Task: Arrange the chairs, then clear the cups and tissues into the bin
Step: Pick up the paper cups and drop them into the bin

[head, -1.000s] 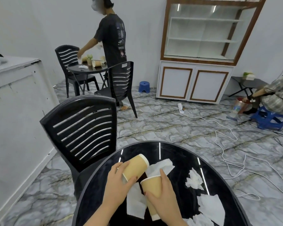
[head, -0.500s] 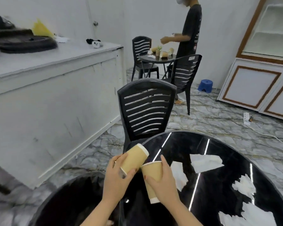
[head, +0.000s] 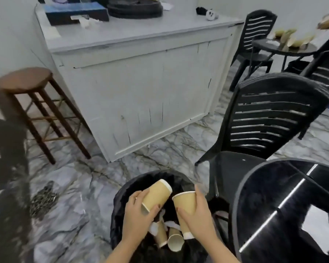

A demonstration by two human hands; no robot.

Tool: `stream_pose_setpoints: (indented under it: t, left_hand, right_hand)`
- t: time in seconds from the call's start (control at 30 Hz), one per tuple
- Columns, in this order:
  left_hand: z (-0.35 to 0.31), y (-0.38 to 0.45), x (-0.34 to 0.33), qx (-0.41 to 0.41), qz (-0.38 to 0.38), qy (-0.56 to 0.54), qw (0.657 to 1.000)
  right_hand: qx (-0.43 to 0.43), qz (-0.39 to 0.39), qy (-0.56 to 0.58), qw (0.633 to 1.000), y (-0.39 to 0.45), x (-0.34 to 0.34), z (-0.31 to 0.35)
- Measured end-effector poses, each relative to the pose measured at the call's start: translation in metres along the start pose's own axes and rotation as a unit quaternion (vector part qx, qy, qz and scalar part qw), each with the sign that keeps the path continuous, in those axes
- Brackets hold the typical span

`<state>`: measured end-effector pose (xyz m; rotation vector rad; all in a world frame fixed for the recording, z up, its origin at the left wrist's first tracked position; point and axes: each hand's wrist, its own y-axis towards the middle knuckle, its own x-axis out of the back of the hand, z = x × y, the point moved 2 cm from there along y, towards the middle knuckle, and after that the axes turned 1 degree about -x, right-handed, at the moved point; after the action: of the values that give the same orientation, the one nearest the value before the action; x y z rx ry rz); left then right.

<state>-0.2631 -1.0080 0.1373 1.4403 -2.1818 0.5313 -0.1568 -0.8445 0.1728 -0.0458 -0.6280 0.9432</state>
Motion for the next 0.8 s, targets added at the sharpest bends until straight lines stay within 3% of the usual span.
stream_pose_setpoints:
  t: [0.33,0.7,0.8]
  left_hand:
    - [0.110,0.005,-0.036,0.131,-0.006,0.009,0.991]
    - [0.222,0.007,-0.120,0.164,0.013,0.032,0.986]
    - [0.235,0.002,-0.133,0.177,0.063,0.082,0.979]
  right_hand:
    - [-0.080,0.060,-0.052,0.994,0.037,-0.088,-0.092]
    - [-0.077,0.073,-0.100,0.989,0.095,-0.169,-0.216]
    - [-0.089,0.094,-0.179,0.975,0.098,-0.177,-0.235]
